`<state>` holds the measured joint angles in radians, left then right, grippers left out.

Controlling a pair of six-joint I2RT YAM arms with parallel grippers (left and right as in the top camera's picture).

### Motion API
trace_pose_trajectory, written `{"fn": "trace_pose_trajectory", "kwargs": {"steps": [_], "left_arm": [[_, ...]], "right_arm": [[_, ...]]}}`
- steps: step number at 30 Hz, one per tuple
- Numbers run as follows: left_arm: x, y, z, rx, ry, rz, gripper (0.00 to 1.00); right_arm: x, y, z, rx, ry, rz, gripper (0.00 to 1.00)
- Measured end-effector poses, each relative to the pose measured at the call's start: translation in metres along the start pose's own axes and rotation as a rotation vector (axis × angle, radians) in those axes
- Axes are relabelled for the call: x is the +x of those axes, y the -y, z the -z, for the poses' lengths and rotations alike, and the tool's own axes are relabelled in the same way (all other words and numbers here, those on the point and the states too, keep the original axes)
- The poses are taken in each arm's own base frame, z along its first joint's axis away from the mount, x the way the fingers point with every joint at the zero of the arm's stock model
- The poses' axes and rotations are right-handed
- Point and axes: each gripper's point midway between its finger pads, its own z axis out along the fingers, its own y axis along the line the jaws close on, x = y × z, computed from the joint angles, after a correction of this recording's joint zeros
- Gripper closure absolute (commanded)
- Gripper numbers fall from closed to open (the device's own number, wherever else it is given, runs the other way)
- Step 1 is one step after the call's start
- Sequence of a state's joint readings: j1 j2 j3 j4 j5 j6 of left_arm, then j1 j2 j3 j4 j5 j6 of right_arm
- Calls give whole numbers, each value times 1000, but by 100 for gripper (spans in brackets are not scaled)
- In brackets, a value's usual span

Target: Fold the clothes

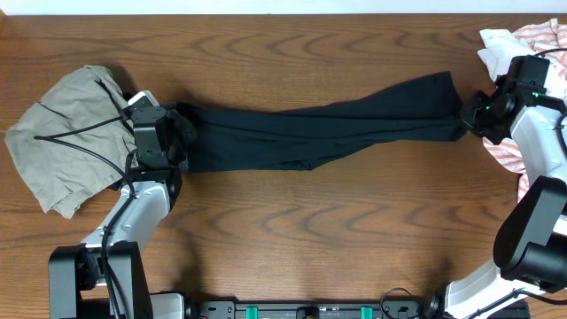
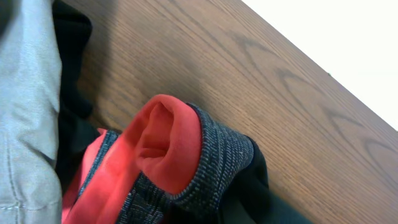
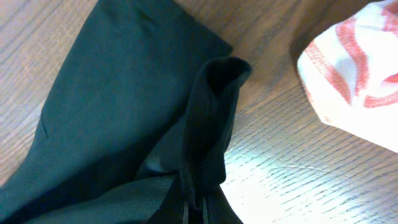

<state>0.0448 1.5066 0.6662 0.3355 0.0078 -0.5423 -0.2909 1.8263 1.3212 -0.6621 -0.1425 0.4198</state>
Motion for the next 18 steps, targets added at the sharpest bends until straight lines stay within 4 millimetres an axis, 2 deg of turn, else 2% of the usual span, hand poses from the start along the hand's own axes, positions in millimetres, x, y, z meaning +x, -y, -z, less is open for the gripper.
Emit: {"fn": "trace_pose_trajectory", "kwargs": {"steps": [10,18], "left_arm": [[0,2,-1,13,-2,0,94],[5,0,-20,23,14,1,94]], "right_arm": [[-16,-23,-1,-30,94,26,99],[-23,-31,0,-41,130,17,99]]}}
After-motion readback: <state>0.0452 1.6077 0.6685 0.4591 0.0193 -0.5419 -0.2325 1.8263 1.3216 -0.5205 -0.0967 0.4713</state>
